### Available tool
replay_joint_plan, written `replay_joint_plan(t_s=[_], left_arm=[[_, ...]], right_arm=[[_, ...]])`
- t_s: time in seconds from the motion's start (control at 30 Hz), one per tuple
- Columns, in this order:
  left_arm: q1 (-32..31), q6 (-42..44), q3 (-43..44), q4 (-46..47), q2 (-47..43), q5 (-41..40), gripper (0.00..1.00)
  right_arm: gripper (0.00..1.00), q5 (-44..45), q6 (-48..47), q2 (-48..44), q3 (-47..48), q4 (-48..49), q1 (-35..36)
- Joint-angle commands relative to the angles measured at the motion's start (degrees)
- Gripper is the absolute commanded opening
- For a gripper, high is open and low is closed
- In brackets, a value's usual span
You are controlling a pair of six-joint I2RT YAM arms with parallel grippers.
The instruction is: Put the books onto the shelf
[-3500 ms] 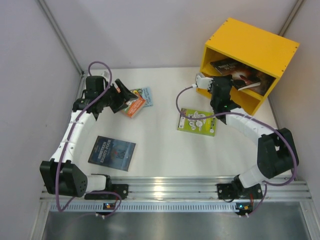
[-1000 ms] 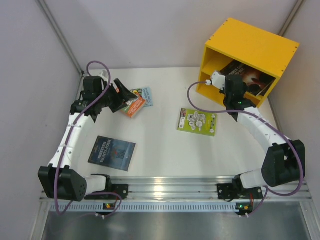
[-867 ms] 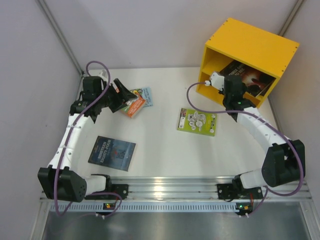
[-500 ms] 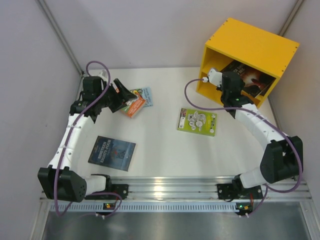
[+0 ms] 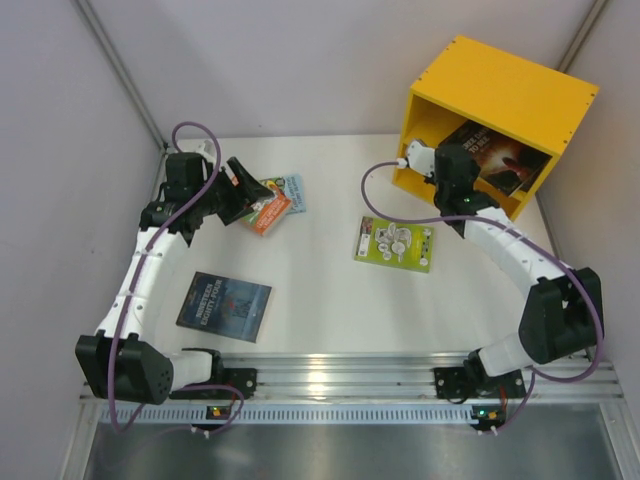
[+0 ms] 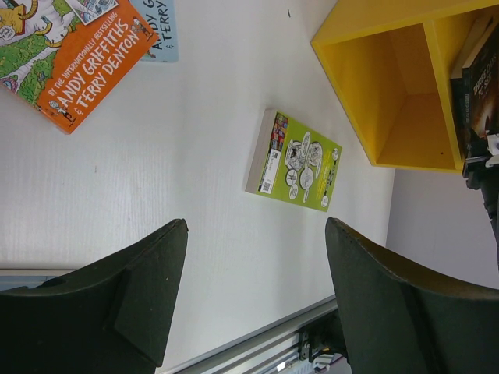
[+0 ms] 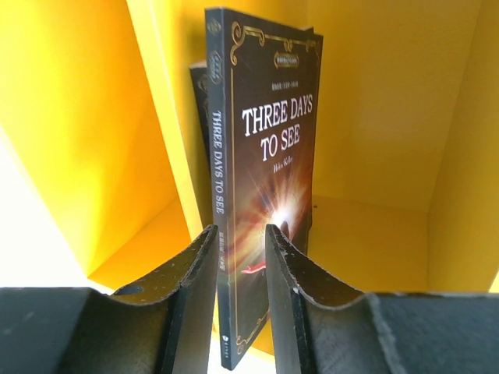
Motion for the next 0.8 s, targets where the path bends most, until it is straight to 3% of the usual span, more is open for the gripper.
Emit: replay_joint_plan(t_s=[0.0,0.77], left_arm=[[0.09,1.03,-0.19,1.57,-1.23,-0.48,0.76],[0.09,1.82,1.31,0.60,-0.09,-1.28,0.77]], right_arm=[[0.30,-0.38,1.11,-0.58,2.81,1.61,1.23],[0.25,2.43,-0.29,3.82,2.73,5.12,-0.70]])
